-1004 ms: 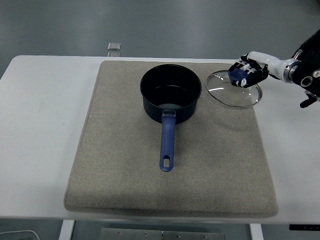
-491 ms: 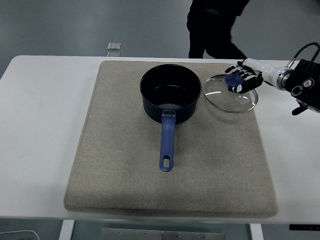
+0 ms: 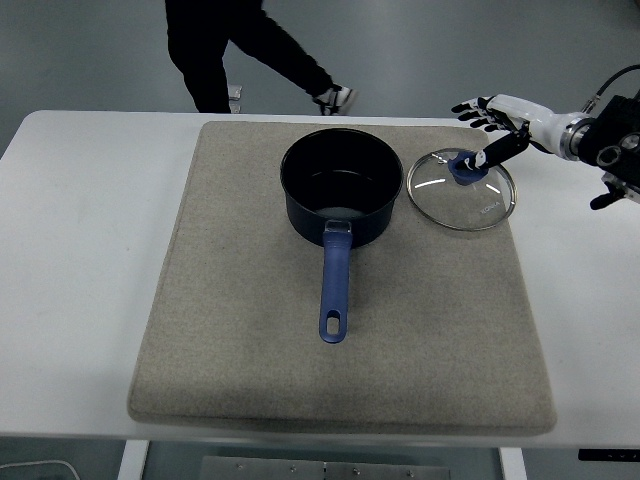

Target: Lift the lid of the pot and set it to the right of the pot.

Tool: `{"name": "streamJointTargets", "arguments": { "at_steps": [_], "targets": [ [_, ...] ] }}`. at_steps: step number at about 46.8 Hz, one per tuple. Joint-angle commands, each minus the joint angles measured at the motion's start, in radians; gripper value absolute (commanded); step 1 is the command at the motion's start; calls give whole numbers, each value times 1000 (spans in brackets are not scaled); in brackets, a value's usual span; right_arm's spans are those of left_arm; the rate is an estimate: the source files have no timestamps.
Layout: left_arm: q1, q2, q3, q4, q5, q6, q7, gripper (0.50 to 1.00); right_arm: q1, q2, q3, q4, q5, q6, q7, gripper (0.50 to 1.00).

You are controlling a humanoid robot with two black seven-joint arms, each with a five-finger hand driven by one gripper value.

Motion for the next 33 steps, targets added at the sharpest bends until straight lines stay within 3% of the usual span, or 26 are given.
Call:
{"name": "streamJointTargets", "arguments": {
  "at_steps": [1,15,33],
  "targets": [
    [0,0,1,1,0,0,0,1000,-5,-3,82,-1,60,57,-2,917],
    [0,0,1,0,0,0,0,1000,-21,8,185,-9,338,75,-11,917],
    [0,0,1,0,0,0,0,1000,-122,47,307,-41,660,35,-13,917]
  ]
}}
